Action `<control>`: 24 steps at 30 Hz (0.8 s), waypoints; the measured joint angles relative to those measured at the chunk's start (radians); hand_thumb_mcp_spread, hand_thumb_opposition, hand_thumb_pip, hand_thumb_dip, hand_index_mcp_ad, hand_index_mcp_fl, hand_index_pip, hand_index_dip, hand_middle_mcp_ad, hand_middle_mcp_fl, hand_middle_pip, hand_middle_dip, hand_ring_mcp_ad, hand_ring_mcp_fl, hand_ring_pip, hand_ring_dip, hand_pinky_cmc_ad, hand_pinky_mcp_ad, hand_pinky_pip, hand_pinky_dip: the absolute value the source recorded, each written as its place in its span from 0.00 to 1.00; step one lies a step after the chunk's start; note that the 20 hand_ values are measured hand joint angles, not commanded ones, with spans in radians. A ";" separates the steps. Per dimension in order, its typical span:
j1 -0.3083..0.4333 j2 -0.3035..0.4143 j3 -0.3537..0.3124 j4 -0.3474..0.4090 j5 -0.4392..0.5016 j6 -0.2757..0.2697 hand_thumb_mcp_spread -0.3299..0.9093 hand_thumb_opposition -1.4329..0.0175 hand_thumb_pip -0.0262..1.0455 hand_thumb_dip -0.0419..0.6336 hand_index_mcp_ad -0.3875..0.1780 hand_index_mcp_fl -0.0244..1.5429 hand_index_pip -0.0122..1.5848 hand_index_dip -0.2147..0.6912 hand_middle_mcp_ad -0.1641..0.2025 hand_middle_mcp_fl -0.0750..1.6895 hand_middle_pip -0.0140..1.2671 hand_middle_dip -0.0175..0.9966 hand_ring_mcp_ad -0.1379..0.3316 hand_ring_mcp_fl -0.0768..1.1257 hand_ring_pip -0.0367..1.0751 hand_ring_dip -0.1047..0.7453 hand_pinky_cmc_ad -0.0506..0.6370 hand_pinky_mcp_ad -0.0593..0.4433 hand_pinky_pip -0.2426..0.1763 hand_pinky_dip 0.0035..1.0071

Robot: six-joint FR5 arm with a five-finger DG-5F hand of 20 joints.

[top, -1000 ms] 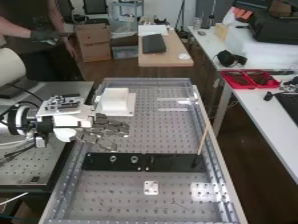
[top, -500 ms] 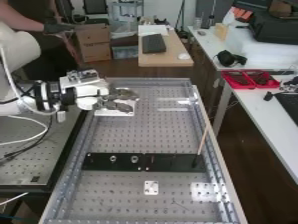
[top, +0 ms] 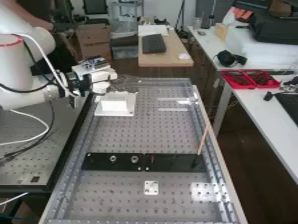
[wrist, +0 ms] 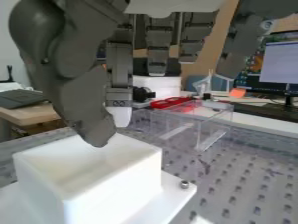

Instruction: Grab the smaller nut and place it in the white container

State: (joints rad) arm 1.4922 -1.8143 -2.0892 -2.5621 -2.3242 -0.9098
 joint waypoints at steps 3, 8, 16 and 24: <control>0.019 -0.007 0.003 0.003 -0.003 0.013 0.58 0.36 0.72 0.39 0.45 0.18 0.97 0.33 0.59 0.10 0.11 0.24 0.53 0.06 0.12 0.27 0.54 0.68 0.70 0.18; 0.047 -0.019 0.007 0.003 -0.001 0.030 0.58 0.36 0.72 0.39 0.45 0.18 0.97 0.33 0.60 0.10 0.11 0.24 0.53 0.06 0.12 0.27 0.54 0.68 0.70 0.18; 0.073 -0.043 0.020 0.005 0.015 0.041 0.58 0.36 0.72 0.39 0.45 0.18 0.97 0.33 0.60 0.10 0.11 0.24 0.53 0.06 0.12 0.27 0.54 0.68 0.70 0.18; 0.080 -0.055 0.039 -0.029 0.047 0.034 0.59 0.38 0.73 0.39 0.41 0.12 0.97 0.34 0.61 0.09 0.11 0.24 0.53 0.06 0.12 0.27 0.54 0.68 0.70 0.18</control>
State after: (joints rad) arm 1.5718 -1.8690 -2.0507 -2.5909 -2.2768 -0.8758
